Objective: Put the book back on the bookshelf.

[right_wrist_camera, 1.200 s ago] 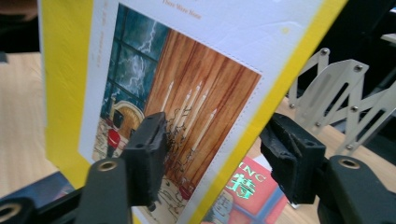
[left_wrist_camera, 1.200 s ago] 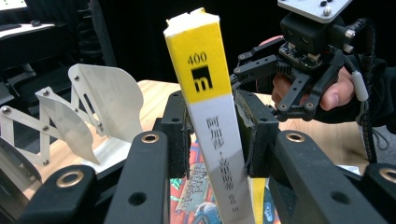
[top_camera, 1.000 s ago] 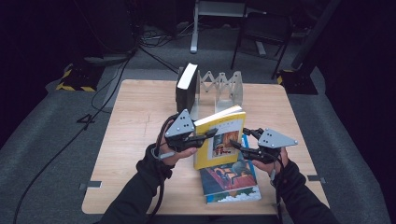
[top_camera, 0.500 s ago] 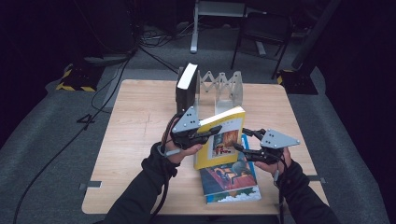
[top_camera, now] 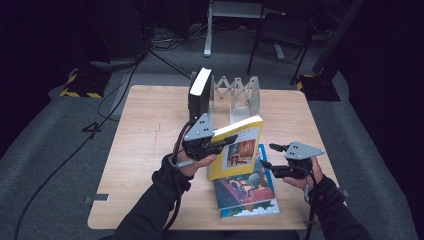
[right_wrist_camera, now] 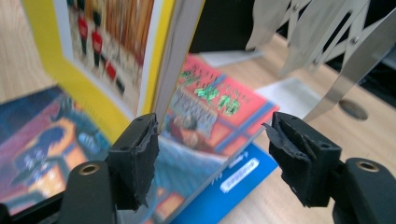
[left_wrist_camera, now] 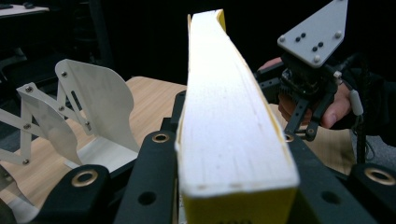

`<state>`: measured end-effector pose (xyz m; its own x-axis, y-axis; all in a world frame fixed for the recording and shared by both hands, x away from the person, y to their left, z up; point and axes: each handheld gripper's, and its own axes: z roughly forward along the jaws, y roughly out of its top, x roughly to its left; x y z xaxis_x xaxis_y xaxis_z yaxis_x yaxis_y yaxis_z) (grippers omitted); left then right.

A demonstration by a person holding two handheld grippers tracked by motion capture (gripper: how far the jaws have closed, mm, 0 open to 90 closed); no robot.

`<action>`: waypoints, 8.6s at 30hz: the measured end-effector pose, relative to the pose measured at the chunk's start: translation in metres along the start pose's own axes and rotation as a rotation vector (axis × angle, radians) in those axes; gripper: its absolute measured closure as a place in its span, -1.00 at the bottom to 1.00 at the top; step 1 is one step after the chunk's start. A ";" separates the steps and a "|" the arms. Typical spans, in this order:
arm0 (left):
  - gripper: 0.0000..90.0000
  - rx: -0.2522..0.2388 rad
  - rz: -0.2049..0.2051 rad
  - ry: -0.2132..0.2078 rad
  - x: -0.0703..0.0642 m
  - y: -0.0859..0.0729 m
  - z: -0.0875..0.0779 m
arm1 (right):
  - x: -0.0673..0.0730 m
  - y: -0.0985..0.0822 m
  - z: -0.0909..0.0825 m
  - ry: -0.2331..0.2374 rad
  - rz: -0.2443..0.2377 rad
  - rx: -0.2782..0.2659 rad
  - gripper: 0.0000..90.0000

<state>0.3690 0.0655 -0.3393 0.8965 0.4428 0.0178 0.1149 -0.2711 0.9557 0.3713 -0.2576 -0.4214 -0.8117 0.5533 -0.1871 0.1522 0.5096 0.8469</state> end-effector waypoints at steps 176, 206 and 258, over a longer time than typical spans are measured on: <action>0.38 0.083 -0.350 0.929 0.061 -0.096 0.082 | -0.019 -0.059 0.002 -0.045 0.063 0.277 -0.34; 0.68 0.155 -0.306 0.978 0.045 -0.107 0.079 | -0.019 -0.061 0.005 -0.036 0.061 0.294 -0.33; 0.68 0.080 -0.254 0.839 0.052 -0.077 0.081 | -0.017 -0.061 0.008 -0.022 0.049 0.313 -0.34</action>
<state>0.4415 0.0407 -0.4358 0.2336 0.9712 0.0475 0.3259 -0.1242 0.9372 0.3802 -0.2928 -0.4741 -0.7873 0.5945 -0.1634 0.3597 0.6582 0.6614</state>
